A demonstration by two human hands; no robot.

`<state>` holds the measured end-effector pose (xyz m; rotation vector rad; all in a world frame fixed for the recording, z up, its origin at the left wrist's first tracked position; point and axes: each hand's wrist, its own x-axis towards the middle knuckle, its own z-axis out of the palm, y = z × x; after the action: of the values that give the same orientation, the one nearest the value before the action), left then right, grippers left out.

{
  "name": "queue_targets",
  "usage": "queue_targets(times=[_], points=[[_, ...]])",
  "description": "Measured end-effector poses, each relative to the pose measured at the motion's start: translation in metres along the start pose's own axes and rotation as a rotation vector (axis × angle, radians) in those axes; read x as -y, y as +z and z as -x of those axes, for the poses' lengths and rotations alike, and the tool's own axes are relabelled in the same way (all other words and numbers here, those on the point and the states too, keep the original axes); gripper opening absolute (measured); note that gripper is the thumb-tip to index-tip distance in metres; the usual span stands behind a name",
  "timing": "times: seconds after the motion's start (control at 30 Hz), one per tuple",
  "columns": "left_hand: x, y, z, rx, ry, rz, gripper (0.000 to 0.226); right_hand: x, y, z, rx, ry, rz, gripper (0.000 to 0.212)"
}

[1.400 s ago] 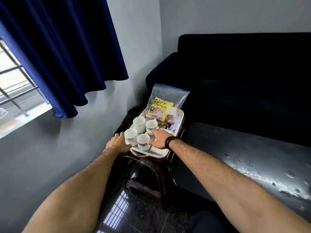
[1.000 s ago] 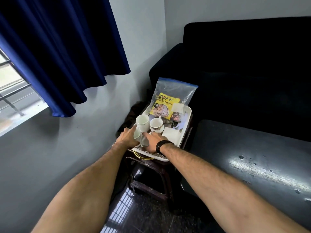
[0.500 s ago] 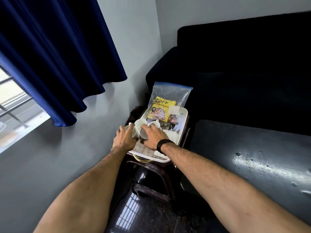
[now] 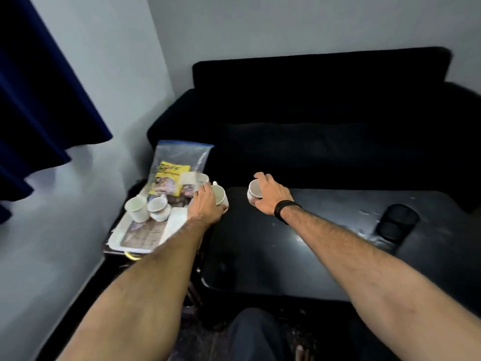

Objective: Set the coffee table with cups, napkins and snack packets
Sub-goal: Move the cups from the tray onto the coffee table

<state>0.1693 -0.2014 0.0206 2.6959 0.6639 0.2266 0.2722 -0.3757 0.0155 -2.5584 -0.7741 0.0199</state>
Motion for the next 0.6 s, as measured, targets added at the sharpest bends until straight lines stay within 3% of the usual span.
queue_targets(times=[0.13, 0.27, 0.6], points=[[-0.056, 0.056, 0.004, 0.102, 0.050, 0.015, 0.064, -0.085, -0.009, 0.028, 0.011, 0.176, 0.031, 0.061], [-0.096, 0.109, 0.010, 0.190, 0.091, 0.008, 0.065, -0.145, -0.006, 0.053, 0.031, 0.295, 0.034, 0.060], [-0.124, 0.190, 0.022, 0.289, 0.100, -0.032, 0.071, -0.190, 0.046, 0.071, 0.163, 0.353, 0.005, 0.063]])
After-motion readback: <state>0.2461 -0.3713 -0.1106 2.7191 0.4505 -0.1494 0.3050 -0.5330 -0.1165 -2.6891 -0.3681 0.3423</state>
